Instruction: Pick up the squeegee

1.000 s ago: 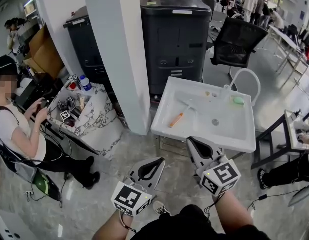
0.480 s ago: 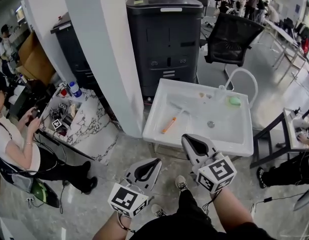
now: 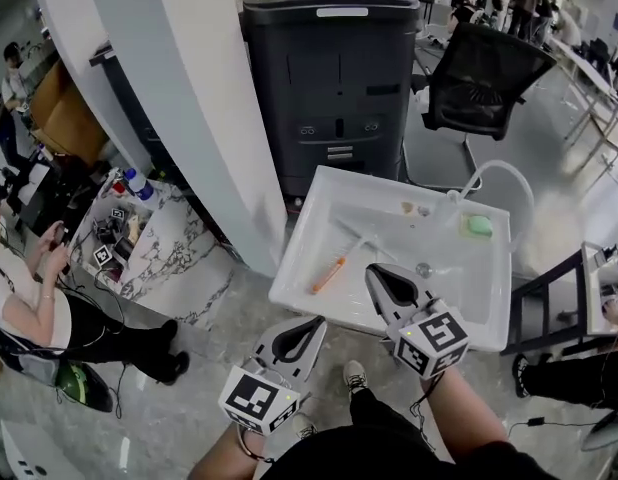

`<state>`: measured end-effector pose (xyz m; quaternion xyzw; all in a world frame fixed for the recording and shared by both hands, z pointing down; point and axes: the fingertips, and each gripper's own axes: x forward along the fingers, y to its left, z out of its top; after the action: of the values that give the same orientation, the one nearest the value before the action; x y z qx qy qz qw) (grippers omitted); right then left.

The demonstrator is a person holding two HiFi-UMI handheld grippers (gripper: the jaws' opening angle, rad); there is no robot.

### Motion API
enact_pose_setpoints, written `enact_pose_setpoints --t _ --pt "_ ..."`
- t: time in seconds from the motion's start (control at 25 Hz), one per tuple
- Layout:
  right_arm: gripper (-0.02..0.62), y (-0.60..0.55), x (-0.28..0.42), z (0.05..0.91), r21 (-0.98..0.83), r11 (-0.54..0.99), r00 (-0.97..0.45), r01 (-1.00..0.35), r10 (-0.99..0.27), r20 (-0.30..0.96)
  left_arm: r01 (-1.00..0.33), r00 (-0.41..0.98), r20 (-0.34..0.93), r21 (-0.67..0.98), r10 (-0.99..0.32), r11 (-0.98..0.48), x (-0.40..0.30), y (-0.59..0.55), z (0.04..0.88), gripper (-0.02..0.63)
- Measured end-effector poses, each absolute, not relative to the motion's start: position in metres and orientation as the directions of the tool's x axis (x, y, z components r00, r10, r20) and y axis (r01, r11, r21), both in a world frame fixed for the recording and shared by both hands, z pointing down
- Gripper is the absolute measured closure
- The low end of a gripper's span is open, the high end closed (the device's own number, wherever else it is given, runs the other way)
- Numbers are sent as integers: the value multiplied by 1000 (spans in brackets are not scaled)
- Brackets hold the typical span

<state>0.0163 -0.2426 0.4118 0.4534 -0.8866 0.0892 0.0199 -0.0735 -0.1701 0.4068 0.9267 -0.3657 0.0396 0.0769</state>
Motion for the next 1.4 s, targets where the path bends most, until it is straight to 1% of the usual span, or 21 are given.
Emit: enact_pose_setpoints --t 0.2,0.44,0.64,0.84,1.04,1.16,1.4 --pt "574 -288 37 441 -205 577 -608 -790 -781 145 -696 718 153 125 -679 -707 -51 -206 420 591" --pt "532 -335 57 487 -304 571 -637 -762 -745 198 -709 704 186 128 -685 -694 -29 -243 439 591" --pt "498 -366 66 539 -435 518 -654 -736 -710 260 -729 683 207 143 -700 -669 -21 -265 453 591" --pt "486 -388 70 586 -549 444 -669 -708 -670 322 -743 668 232 144 -707 -654 -15 -283 467 591" --pt "472 -401 66 628 -672 340 -694 -658 -621 365 -744 667 247 164 -703 -648 -7 -296 473 591" --pt "460 -406 67 650 -761 227 -692 -608 -621 368 -743 668 283 191 -689 -642 -8 -297 480 591" --pt "448 -406 68 686 -855 16 -669 -519 -630 394 -736 674 324 221 -664 -640 -14 -298 491 591"
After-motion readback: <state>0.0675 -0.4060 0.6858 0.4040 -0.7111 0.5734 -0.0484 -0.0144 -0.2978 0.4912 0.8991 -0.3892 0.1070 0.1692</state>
